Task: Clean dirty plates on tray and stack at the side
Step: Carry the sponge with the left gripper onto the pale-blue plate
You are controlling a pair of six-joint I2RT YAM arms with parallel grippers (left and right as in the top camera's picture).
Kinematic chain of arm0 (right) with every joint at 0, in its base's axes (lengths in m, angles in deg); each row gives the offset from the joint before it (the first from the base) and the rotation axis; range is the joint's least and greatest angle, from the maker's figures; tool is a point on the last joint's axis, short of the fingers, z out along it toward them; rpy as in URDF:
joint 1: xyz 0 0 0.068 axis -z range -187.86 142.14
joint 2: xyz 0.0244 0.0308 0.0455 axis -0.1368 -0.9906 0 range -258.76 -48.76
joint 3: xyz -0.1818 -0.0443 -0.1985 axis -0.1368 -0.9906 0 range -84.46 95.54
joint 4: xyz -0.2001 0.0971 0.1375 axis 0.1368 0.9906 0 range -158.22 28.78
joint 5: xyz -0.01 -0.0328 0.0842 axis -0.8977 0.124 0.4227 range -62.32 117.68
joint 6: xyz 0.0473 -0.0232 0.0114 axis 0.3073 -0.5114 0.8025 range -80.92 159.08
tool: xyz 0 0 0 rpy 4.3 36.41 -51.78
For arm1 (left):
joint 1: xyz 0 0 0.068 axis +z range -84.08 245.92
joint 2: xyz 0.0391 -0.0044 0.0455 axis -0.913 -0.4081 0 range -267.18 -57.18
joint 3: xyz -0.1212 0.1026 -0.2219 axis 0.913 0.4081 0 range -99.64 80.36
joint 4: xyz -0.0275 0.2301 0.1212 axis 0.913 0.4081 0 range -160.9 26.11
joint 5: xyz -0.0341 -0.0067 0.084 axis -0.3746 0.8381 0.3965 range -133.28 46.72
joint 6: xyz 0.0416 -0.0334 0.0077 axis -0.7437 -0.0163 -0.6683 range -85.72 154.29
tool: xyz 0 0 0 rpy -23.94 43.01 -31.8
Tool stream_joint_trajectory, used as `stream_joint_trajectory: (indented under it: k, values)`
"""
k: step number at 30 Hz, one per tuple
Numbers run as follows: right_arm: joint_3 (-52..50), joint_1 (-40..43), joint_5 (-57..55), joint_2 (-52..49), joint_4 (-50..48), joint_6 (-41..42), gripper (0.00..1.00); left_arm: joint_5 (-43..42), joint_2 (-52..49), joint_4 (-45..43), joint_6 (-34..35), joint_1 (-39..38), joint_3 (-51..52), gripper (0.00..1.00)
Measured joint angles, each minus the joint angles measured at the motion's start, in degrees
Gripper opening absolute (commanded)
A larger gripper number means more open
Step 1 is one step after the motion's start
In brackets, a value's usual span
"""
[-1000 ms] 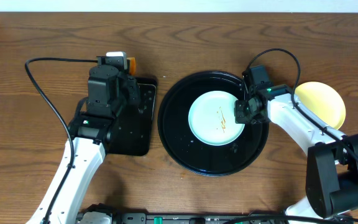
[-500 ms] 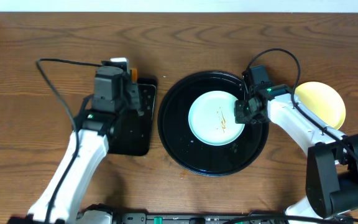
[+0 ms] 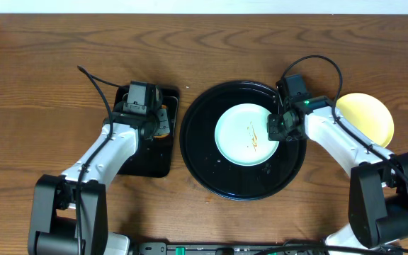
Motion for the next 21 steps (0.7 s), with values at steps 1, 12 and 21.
stream_joint_trajectory:
  k: [1, 12, 21]
  values:
    - [0.0, 0.0, -0.02, -0.02, 0.0, 0.0, 0.01, -0.42, -0.04, 0.09, 0.24, 0.0, 0.0, 0.08]
    - [0.0, 0.0, 0.0, -0.02, 0.0, -0.02, 0.01, -1.44, -0.09, 1.84, 3.41, -3.96, 0.0, 0.08]
    - [0.0, 0.0, -0.02, 0.0, 0.0, -0.15, 0.01, -1.46, -0.11, 0.33, 4.11, -6.36, 0.0, 0.08]
